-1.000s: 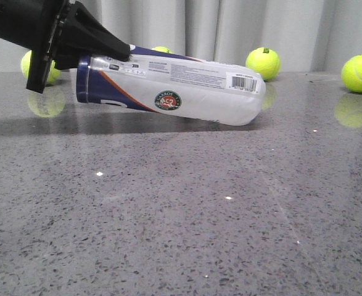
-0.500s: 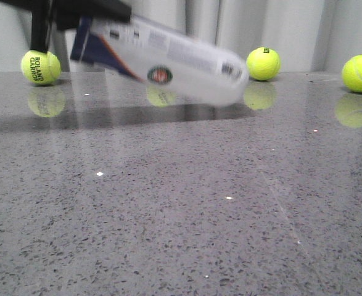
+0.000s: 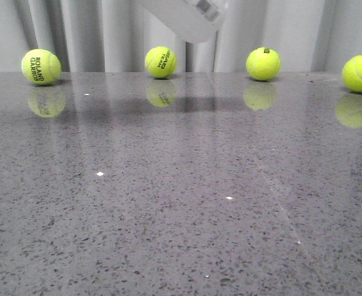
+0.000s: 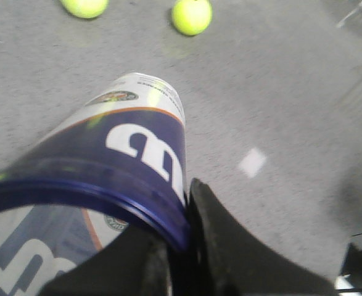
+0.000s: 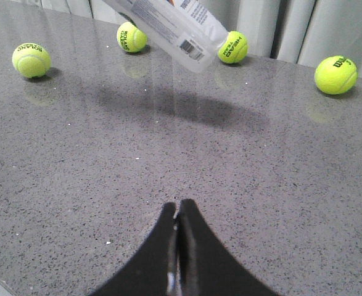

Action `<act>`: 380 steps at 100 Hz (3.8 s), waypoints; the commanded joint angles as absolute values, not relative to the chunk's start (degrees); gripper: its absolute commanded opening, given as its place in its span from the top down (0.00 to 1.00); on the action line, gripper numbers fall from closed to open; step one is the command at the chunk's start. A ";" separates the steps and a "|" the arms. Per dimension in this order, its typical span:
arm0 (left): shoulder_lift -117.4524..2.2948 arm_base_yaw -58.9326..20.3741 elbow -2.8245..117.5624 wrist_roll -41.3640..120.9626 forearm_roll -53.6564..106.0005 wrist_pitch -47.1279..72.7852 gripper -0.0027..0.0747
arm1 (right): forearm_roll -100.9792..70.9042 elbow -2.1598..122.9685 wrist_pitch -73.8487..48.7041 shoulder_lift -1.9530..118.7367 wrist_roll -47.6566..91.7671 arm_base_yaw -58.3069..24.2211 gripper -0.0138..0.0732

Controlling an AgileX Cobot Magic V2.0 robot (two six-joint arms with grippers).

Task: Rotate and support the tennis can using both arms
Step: 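Lift the can's blue end with the left gripper, tilting it upward, then lower the can's closed end onto the table, standing it upright, then release the can with the left gripper and withdraw upward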

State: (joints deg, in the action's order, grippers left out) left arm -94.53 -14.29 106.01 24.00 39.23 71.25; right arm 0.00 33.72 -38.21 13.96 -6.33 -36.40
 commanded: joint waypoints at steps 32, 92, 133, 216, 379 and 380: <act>-89.74 -27.11 110.23 12.56 13.70 73.34 0.99 | 0.53 35.13 -33.31 14.47 -6.26 -36.11 0.92; -88.53 -27.11 99.39 12.80 12.25 73.34 0.99 | 0.53 35.13 -33.31 14.47 -6.26 -36.11 0.92; -88.69 -27.11 102.20 12.80 12.81 72.32 0.41 | 0.53 35.13 -33.31 14.47 -6.26 -36.11 0.92; -102.52 -27.11 125.99 13.26 17.47 68.05 0.46 | 0.53 35.13 -33.31 14.47 -6.26 -36.11 0.92; -57.73 -26.90 56.26 13.18 17.39 25.63 0.99 | 0.53 35.13 -33.31 14.47 -6.26 -36.11 0.92; -57.27 -26.90 55.66 13.18 16.93 25.09 0.99 | 0.53 35.13 -33.31 14.47 -6.26 -36.11 0.92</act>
State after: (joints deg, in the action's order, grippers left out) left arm -60.53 -26.66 56.66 13.30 17.51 30.38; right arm 0.00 33.72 -38.21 13.96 -6.33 -36.40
